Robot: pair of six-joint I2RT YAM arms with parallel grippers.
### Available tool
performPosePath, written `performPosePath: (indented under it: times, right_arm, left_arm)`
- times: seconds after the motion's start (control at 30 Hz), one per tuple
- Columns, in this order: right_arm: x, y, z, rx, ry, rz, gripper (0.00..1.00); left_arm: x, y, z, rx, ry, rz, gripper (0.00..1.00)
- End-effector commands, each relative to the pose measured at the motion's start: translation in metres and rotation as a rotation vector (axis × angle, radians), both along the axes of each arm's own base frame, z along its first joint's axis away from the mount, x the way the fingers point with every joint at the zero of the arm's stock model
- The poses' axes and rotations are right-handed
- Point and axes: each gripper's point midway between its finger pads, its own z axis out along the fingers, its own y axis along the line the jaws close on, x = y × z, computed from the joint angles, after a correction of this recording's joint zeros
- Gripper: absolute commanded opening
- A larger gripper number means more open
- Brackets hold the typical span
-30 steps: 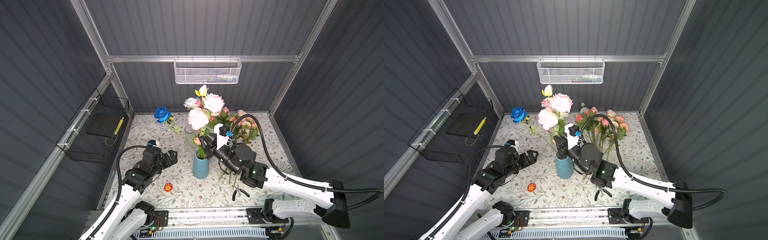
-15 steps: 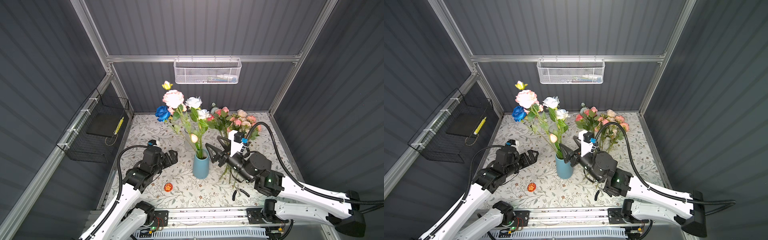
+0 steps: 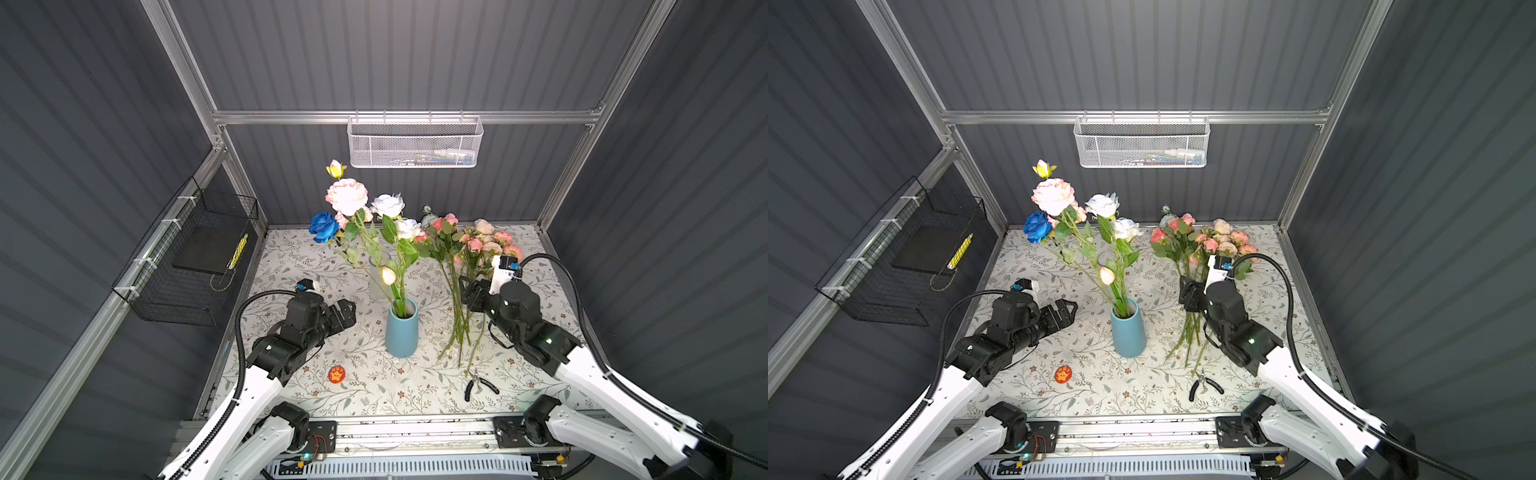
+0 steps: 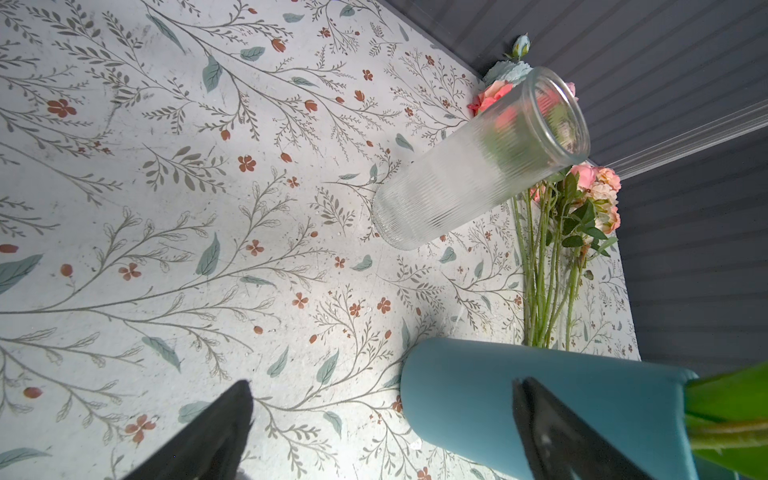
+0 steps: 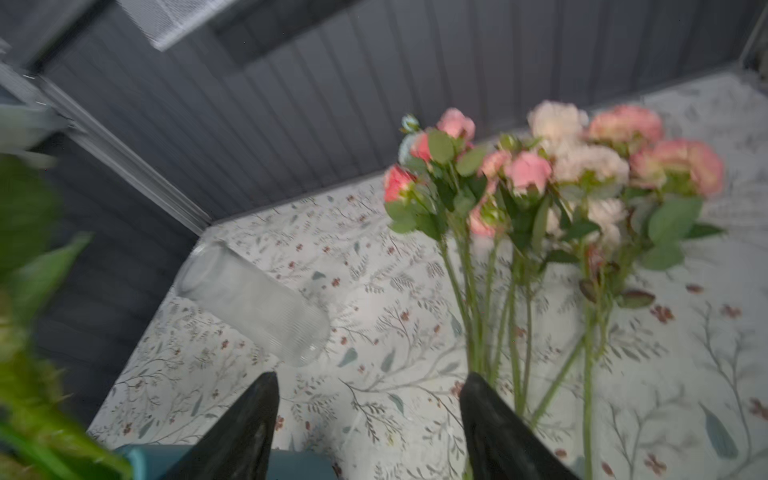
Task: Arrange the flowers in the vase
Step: 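Lower the pink peony stem into the teal vase and open the right gripper, then move the right gripper to the bundle and grasp a pale pink rose stem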
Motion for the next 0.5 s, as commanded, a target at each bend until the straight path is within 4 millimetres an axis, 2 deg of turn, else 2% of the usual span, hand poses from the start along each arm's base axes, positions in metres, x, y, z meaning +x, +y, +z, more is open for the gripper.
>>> performPosePath:
  times: [0.0,0.1,0.27,0.47]
  right_arm:
    - [0.008,-0.002,-0.053,0.001,0.260,0.013,0.64]
    - [0.029,-0.013,-0.081,-0.003,0.358,-0.036,0.56]
    - [0.063,-0.032,-0.115,0.072,0.444,-0.140,0.50]
    - [0.095,-0.027,-0.141,0.106,0.514,-0.163,0.42]
  left_arm:
    - [-0.002,-0.003,-0.001,0.003,-0.007,-0.025,1.00]
    - [-0.003,-0.002,-0.001,0.001,-0.006,-0.025,1.00]
    - [-0.004,-0.002,-0.004,0.002,-0.001,-0.022,1.00]
    - [-0.004,-0.001,-0.005,0.008,0.002,-0.020,1.00]
